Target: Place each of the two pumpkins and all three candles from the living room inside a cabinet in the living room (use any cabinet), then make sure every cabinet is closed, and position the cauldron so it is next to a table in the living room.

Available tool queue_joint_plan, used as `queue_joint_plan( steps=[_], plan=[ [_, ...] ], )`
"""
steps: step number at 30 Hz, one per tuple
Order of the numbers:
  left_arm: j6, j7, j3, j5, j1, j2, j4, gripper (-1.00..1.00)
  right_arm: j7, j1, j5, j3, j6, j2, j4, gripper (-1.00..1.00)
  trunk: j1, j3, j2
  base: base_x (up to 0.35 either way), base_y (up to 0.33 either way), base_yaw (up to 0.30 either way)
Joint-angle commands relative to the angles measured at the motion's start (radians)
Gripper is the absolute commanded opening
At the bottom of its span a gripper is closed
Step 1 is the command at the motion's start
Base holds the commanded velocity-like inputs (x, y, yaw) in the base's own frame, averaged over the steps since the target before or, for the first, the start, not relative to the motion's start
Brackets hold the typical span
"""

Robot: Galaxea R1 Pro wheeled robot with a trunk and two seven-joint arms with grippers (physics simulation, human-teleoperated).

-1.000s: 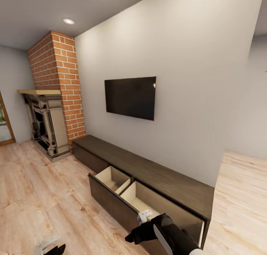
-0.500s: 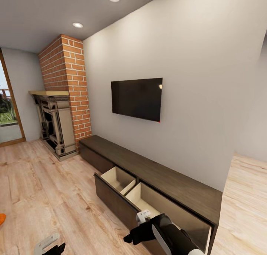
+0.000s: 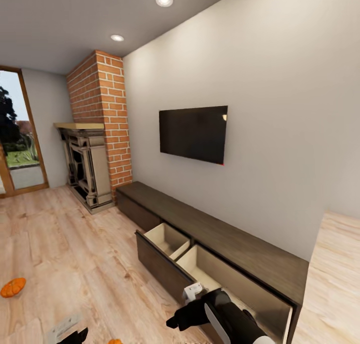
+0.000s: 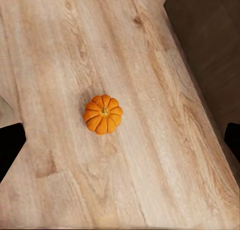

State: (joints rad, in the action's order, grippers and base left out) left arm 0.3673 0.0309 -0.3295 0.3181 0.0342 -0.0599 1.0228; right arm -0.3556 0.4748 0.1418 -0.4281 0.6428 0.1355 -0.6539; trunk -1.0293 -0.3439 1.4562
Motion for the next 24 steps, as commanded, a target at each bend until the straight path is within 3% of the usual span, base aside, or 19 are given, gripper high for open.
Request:
queue_joint_plan(
  steps=[1, 9, 17, 24],
  plan=[
    [0.006, 0.003, 0.0, 0.01, 0.001, 0.0, 0.001, 1.0, 0.004, 0.001, 0.01, -0.002, 0.006, -0.001, -0.001, 1.0, 0.0, -0.001, 0.001, -0.238, 0.0, 0.261],
    [0.005, 0.007, 0.001, 0.007, 0.0, 0.001, 0.001, 1.0, 0.003, 0.001, 0.01, -0.003, 0.006, 0.001, -0.001, 1.0, 0.0, 0.004, 0.001, -0.178, -0.021, 0.271],
    [0.005, 0.007, 0.001, 0.007, 0.0, 0.002, 0.001, 1.0, 0.003, 0.001, 0.01, -0.003, 0.006, 0.001, -0.001, 1.0, 0.0, 0.008, 0.001, 0.022, -0.18, 0.274],
    [0.005, 0.005, 0.001, 0.007, 0.0, 0.001, 0.001, 1.0, 0.003, 0.001, 0.01, -0.004, 0.006, 0.001, -0.001, 1.0, 0.0, 0.012, 0.001, 0.028, -0.038, 0.274]
  ],
)
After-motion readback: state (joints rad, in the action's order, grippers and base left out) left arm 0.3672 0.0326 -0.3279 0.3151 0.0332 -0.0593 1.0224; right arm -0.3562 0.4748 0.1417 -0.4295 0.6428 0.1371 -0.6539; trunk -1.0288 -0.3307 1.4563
